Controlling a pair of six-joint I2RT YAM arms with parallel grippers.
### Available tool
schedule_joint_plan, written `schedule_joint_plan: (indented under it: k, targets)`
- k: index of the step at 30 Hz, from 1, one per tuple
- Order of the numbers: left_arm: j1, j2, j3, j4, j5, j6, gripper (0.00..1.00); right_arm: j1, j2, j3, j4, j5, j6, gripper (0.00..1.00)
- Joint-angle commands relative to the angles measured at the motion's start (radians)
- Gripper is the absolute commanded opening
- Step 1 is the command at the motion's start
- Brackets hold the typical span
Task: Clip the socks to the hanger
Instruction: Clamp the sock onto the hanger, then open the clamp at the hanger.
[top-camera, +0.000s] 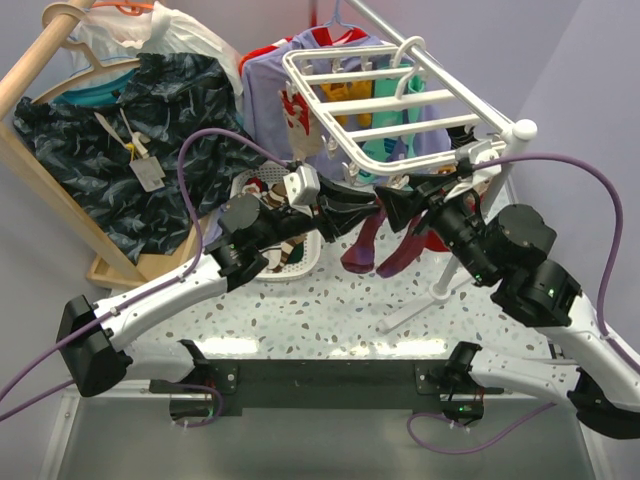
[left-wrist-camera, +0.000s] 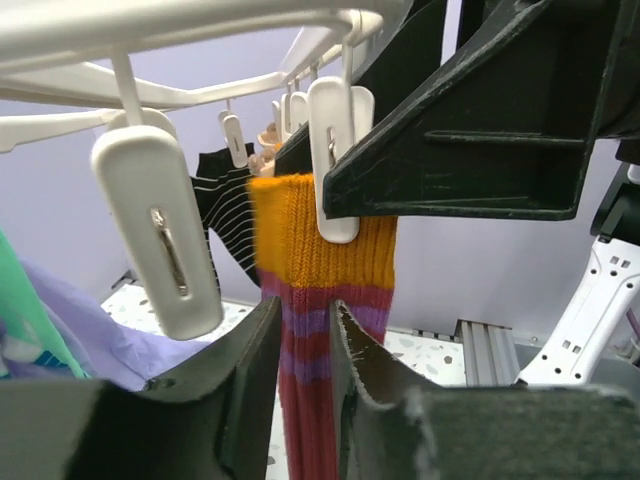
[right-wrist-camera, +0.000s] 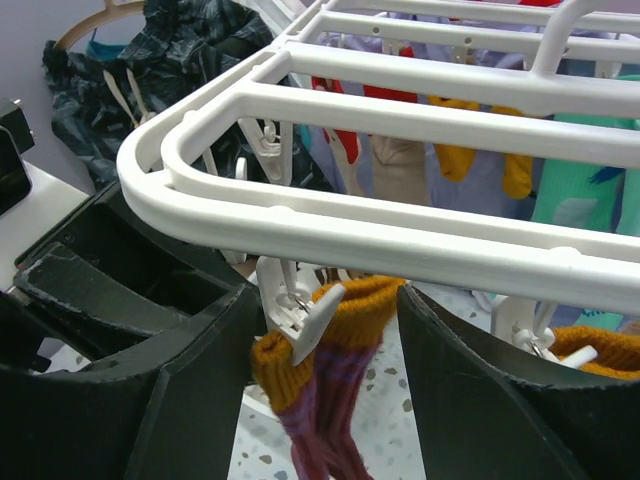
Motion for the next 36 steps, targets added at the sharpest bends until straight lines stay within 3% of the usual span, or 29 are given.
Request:
schedule_joint_plan:
  k: [1,7,10,18,36]
  targets:
    - [-0.006,-0.033,0.012,0.061,-0.037,0.015,0.35,0.004,-0.029,-0.003,0.024,0.086,-0.006,0.62]
    - [-0.006,-0.077,-0.013,0.032,-0.094,0.045,0.64,0.004,-0.06,-0.022,0.021,0.164,-0.007,0.62]
    - [-0.006,-0.091,-0.013,0.021,-0.151,0.068,0.7,0.004,-0.068,-0.03,0.022,0.179,-0.009,0.62]
    - [-0.006,-0.09,-0.014,-0.006,-0.302,0.148,0.72,0.004,-0.071,-0.031,0.016,0.215,-0.021,0.62]
    - [-0.025,-0.117,-0.092,0.023,-0.381,0.254,0.74,0.004,-0.063,-0.037,0.013,0.256,-0.043,0.63]
